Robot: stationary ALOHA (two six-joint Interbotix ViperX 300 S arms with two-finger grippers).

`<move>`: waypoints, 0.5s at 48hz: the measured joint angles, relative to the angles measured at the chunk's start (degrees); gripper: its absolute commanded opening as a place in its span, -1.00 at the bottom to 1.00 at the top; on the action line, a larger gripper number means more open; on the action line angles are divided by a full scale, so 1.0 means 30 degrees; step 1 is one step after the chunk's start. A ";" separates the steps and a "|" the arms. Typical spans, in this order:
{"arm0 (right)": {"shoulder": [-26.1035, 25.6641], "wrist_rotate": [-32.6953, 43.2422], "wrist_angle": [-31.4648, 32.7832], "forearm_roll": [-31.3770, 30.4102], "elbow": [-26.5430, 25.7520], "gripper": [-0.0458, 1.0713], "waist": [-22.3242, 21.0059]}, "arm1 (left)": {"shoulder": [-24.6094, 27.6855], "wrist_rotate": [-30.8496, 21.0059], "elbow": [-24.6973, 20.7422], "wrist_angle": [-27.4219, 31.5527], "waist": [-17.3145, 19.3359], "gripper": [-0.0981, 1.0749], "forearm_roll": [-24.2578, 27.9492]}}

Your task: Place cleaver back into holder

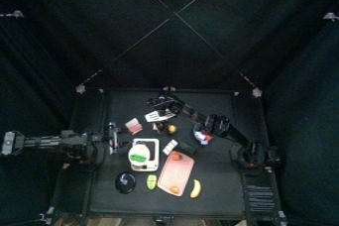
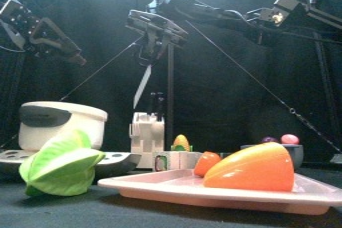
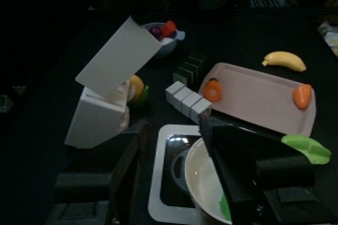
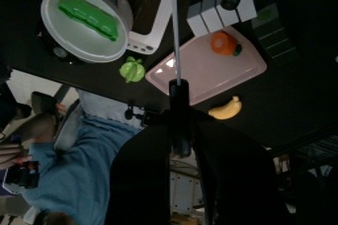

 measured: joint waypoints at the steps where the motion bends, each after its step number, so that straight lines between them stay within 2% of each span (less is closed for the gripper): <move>1: 0.0029 0.0000 0.0000 0.0000 0.0029 -0.08 0.0000 | 0.0000 0.0000 0.0000 0.0000 -0.0029 0.59 0.0000; 11: 0.0146 0.0000 0.0088 0.0000 0.1055 -0.07 0.0000 | 0.0000 0.0000 0.0088 0.0000 0.0000 0.59 0.0000; 24: 0.0146 -0.0029 0.0117 -0.0029 0.1377 -0.07 0.0000 | 0.0000 0.0000 0.0117 0.0000 -0.0029 0.59 0.0000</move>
